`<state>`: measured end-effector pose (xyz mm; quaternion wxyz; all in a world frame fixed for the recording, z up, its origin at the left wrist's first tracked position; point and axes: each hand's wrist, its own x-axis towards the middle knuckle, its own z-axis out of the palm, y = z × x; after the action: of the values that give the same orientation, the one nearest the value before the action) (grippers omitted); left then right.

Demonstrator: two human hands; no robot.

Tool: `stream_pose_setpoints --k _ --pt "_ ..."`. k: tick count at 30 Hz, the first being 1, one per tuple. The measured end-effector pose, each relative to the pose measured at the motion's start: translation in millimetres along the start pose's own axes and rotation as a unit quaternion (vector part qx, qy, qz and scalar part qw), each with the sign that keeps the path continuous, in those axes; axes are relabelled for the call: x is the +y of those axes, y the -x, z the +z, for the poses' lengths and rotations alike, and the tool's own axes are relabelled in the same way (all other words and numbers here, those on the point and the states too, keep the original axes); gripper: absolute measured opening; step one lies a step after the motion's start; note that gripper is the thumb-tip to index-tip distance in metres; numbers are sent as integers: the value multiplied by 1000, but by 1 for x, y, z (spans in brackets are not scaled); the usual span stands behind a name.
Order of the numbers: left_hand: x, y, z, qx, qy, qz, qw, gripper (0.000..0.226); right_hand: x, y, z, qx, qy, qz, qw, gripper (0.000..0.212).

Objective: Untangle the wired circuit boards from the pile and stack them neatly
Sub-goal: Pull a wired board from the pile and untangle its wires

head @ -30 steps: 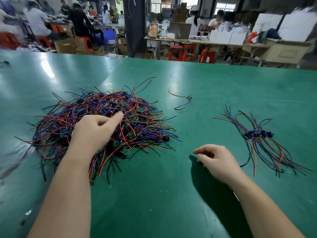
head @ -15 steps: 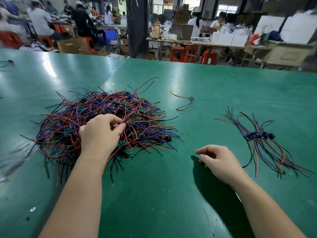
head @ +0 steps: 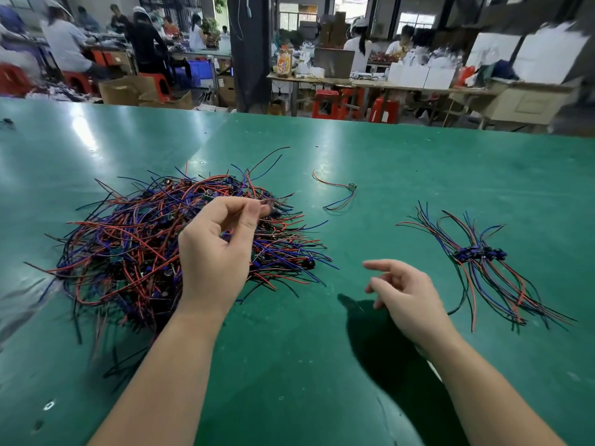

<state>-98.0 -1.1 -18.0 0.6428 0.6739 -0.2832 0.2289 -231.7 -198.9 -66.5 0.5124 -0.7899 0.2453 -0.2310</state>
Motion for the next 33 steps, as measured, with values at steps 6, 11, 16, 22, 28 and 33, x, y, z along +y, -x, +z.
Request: stream_pose_setpoints --k 6,11,16,22,28,33 --pt "24 20 22 -102 161 -54 980 9 -15 12 7 -68 -167 -122 976 62" --pt "37 37 36 -198 271 -99 937 10 -23 17 17 -70 -215 -129 966 44" --pt "37 40 42 -202 320 -159 912 25 -31 20 12 -75 -256 -91 959 13" --pt "29 29 39 -152 287 -295 899 37 -39 17 0 -82 -430 28 899 28" --pt "30 43 46 -316 120 -325 883 35 -39 16 -1 -46 -438 53 896 25" --pt "32 52 50 -362 94 -289 881 18 -40 14 -2 -25 -423 78 903 32"
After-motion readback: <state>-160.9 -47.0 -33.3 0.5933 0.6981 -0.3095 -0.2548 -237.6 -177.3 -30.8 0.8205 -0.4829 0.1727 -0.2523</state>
